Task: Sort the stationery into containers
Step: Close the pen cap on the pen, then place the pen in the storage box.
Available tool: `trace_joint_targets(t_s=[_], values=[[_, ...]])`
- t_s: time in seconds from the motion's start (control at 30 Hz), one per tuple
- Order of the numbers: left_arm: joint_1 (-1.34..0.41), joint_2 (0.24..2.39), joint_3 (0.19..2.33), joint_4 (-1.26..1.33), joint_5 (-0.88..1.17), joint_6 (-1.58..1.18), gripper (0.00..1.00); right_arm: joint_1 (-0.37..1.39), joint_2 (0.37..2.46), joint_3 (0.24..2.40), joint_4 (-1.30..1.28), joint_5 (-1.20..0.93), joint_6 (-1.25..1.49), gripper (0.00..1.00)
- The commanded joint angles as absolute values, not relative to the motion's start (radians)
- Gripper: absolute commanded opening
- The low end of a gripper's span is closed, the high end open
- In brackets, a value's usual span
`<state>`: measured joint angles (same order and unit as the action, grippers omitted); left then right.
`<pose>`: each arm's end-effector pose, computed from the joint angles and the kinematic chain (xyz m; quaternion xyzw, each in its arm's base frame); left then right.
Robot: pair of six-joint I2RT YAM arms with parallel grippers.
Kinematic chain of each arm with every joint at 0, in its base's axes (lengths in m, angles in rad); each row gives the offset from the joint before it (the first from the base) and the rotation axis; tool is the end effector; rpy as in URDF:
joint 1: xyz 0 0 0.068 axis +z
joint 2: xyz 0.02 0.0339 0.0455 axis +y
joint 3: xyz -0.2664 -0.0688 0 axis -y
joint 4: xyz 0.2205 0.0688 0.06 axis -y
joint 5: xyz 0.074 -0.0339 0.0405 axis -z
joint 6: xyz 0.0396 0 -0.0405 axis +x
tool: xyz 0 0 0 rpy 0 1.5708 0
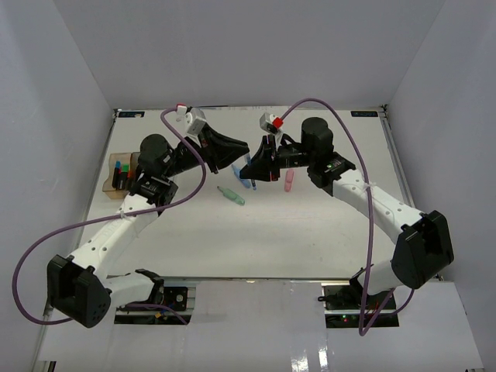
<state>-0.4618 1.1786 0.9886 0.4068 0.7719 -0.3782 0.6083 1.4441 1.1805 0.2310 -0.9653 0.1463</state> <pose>0.2079 -0.1343 0.3990 0.3174 0.5676 -0.5098 0.5632 0.2369 0.2046 0.3751 -0.4599 0.5456 0.5370 0.4498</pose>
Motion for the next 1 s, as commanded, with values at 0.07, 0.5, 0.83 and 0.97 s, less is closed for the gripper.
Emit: trace_joint_targets(t_s=[0.07,0.5,0.83,0.97], values=[[-0.488,1.206,0.911,0.176,0.916,-0.37,0.0,0.583,1.361,1.224,0.535,-0.927,0.181,0.09],[-0.488,1.209,0.894,0.183,0.907,-0.347,0.0,0.581,1.351,1.206,0.505,-0.916,0.176,0.4],[-0.486,1.204,0.926,0.175,0.819,-0.341,0.0,0.581,1.313,1.096,0.414,-0.93,0.137,0.83],[-0.486,1.209,0.931,0.147,0.747,-0.321,0.0,0.581,1.261,0.996,0.364,-0.905,0.109,0.95]])
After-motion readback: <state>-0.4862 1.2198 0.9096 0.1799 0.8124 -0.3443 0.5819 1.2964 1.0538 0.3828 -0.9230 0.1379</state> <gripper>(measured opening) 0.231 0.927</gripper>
